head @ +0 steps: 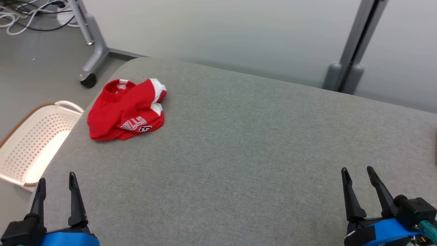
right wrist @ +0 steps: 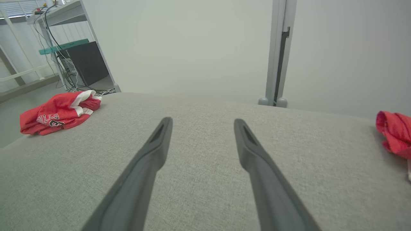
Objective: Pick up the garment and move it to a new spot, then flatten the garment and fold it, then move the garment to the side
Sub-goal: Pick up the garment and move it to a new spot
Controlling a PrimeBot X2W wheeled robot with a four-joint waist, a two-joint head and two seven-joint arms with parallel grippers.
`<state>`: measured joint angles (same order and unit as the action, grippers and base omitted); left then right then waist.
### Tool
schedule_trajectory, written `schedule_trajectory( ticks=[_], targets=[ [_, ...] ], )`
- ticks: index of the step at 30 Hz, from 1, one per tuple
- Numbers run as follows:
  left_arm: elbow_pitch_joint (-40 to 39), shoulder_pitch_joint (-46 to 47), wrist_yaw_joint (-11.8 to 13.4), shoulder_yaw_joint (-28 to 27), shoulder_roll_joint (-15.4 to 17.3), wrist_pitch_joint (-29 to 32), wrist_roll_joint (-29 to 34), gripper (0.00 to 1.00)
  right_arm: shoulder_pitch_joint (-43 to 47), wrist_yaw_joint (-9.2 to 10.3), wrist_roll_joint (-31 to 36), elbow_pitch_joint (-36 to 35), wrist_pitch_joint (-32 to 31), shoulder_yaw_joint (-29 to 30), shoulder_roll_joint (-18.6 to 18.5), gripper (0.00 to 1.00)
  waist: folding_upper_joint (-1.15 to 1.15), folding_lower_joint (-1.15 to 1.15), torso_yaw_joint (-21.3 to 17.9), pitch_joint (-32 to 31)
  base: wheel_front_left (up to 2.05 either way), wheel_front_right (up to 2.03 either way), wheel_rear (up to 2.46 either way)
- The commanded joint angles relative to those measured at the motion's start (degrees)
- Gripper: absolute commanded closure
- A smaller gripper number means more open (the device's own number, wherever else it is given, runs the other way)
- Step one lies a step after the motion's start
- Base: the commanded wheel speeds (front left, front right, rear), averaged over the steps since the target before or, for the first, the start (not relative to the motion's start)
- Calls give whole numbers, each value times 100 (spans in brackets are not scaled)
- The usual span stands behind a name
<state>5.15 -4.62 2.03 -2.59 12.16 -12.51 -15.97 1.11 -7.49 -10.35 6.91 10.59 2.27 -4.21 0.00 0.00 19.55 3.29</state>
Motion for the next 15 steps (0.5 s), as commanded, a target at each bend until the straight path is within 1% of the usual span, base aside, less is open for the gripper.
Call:
schedule_trajectory(
  ticks=[1,5,8,15],
  targets=[
    [-20,-28,35,9,2,-25,-15,0,28,-1,11,-33,-25,41,-12,0,0,0,145,79,0,0,0],
    [17,-4,30,14,1,-52,-48,0,53,-1,35,-64,-38,46,-2,0,0,0,282,95,0,0,0],
    [19,-9,50,19,-7,-70,-60,0,63,-1,44,-92,-75,21,7,0,0,0,307,98,0,0,0],
    [88,39,95,-36,28,-108,-97,0,63,-1,25,-106,-98,-56,-9,0,0,0,179,113,0,0,0]
  ],
)
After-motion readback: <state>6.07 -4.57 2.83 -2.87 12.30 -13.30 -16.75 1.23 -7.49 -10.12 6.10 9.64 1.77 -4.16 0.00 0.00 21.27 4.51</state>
